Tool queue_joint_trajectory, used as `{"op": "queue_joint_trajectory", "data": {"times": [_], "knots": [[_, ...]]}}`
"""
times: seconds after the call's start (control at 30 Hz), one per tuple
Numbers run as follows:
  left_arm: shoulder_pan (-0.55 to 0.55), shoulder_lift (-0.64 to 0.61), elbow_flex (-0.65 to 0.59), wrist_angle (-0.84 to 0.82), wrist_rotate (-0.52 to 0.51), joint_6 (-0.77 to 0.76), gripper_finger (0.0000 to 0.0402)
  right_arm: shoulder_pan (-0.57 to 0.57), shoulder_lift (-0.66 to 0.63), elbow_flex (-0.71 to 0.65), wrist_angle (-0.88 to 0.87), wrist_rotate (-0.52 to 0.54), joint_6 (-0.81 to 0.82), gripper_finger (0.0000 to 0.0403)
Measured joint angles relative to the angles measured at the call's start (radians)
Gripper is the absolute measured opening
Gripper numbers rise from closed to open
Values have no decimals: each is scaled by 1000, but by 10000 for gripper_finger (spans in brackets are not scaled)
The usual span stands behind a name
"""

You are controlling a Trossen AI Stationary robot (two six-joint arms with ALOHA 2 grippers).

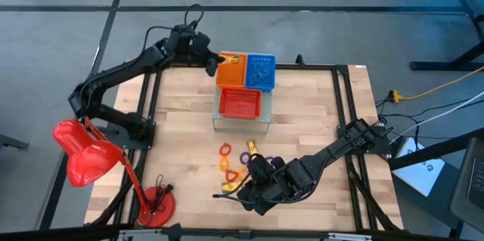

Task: Pick & Place Office Desk Supplies
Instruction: Put the yellow crayon box into the orange bin

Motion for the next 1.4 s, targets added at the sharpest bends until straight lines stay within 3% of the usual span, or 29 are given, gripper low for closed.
{"op": "queue_joint_trajectory", "data": {"times": [0.37, 0.8, 1.03, 1.17, 1.27, 1.4], "knots": [[8, 33, 27, -73, -3, 92, 39, 0, 0, 0, -10, 1, 22, 181], [6, 24, 27, -11, -1, 106, 164, 0, 0, 0, -23, 22, 54, 181], [6, -70, 26, 21, 35, 117, 199, -11, 0, 0, -70, 60, 136, 181], [2, -154, 26, -41, 135, 139, 198, -38, 0, 0, -117, 97, 216, 180], [-14, -213, 27, -112, 209, 176, 195, -77, 1, 0, -149, 64, 240, 180], [-27, -278, 27, -198, 212, 213, 195, -157, 8, -46, -147, -91, 214, 180]]}}
